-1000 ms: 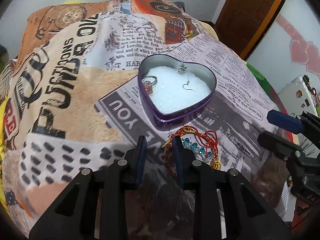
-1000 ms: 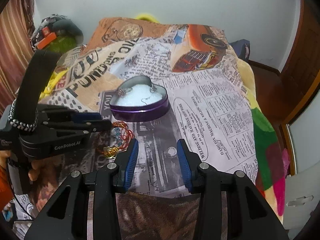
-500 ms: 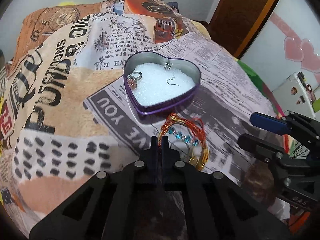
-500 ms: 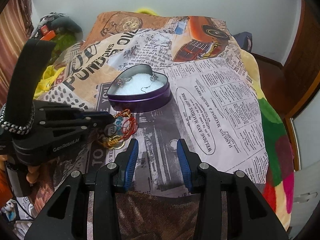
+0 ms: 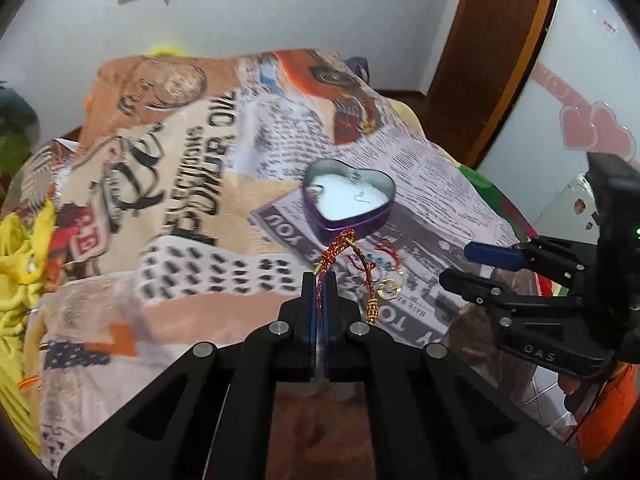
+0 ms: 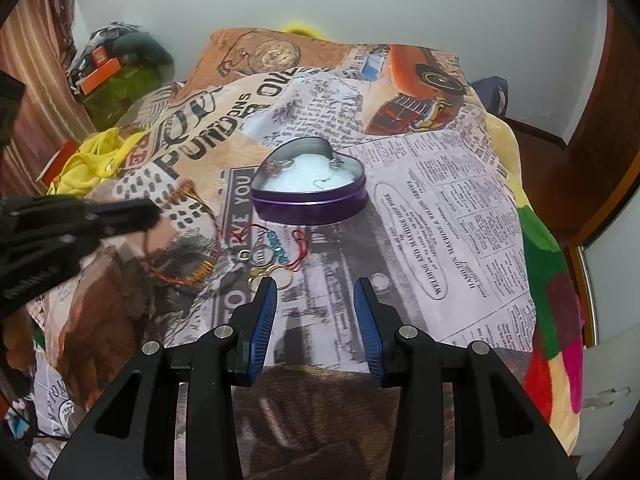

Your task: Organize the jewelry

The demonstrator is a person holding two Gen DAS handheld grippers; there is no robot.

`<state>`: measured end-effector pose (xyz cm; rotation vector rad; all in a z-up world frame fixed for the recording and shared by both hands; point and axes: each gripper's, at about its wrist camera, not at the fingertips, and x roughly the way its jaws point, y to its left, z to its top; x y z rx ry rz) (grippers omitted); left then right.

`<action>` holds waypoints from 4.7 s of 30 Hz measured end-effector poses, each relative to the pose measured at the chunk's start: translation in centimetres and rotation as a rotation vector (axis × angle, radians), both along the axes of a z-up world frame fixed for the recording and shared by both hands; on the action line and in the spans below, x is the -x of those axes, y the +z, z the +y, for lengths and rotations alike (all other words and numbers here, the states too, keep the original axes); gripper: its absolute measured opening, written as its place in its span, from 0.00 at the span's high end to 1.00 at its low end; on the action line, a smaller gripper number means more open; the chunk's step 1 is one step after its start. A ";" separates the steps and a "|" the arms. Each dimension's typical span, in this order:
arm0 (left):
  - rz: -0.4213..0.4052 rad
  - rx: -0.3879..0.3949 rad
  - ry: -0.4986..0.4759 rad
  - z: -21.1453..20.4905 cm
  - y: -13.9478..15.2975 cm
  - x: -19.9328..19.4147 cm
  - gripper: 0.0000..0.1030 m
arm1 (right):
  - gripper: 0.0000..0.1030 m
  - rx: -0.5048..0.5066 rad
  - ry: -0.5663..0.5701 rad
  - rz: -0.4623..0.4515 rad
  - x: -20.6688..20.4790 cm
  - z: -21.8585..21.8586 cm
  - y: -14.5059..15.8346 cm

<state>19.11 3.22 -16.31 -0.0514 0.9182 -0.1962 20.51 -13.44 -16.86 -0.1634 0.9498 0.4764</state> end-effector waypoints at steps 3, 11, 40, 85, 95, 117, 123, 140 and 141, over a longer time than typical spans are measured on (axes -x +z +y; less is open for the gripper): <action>-0.021 -0.003 0.021 1.1 0.3 0.7 0.99 | 0.65 0.011 0.011 0.013 0.0 0.8 -0.6; -0.051 -0.005 0.043 2.8 0.2 2.0 0.99 | 0.65 0.060 0.059 0.057 0.1 3.6 -2.9; -0.088 0.044 0.035 2.7 0.5 2.3 0.99 | 0.94 0.086 0.065 0.032 0.0 4.2 -2.7; 0.123 -0.070 -0.129 -1.5 -7.4 -8.2 0.78 | 0.67 0.035 0.127 0.049 -4.9 3.9 -3.9; 0.116 -0.034 -0.111 -1.0 -7.4 -8.1 0.94 | 0.91 -0.009 0.162 0.082 -5.3 4.1 -4.3; -0.039 -0.017 -0.025 0.0 0.4 -2.4 0.94 | 0.98 -0.061 0.020 -0.030 -2.4 -1.0 1.6; -0.091 -0.019 -0.018 0.0 2.7 -1.1 0.94 | 0.98 -0.076 0.007 -0.089 -1.4 -1.6 4.0; -0.165 -0.005 0.002 0.0 5.9 -1.9 0.94 | 0.98 -0.111 -0.010 -0.236 -1.9 -1.9 9.7; -0.168 -0.004 0.003 0.0 6.1 -2.1 0.94 | 0.98 -0.113 -0.011 -0.240 -2.0 -1.9 9.9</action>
